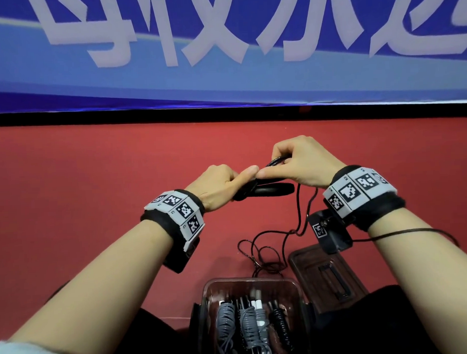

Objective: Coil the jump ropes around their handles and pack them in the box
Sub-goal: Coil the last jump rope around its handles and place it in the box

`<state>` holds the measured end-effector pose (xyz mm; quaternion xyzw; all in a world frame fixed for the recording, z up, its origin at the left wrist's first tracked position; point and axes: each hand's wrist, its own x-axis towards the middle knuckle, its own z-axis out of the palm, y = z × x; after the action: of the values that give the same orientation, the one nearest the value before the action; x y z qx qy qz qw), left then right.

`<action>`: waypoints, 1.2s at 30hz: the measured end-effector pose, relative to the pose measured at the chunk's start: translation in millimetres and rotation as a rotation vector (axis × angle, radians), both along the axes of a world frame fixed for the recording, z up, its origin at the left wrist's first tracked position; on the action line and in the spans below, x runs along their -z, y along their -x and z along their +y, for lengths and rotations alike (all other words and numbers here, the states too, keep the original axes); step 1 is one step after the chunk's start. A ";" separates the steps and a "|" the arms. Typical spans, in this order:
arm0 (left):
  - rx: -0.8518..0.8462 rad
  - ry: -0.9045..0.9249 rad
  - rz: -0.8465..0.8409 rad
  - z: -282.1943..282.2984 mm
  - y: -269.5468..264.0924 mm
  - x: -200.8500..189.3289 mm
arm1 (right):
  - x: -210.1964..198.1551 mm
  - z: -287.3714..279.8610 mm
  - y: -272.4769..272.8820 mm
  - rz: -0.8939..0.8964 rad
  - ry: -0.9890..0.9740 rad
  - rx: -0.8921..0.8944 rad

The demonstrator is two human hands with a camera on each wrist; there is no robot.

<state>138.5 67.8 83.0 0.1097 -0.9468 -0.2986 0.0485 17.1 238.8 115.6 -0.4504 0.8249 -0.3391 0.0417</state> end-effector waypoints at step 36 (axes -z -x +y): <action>-0.572 -0.475 0.219 -47.0 16.2 -1.4 | 21.4 -18.2 -28.4 -0.051 -0.014 -0.087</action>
<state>122.2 20.8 84.5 0.3449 -0.7718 -0.4938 0.2040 45.4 220.7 94.2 -0.4767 0.8056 -0.3424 0.0807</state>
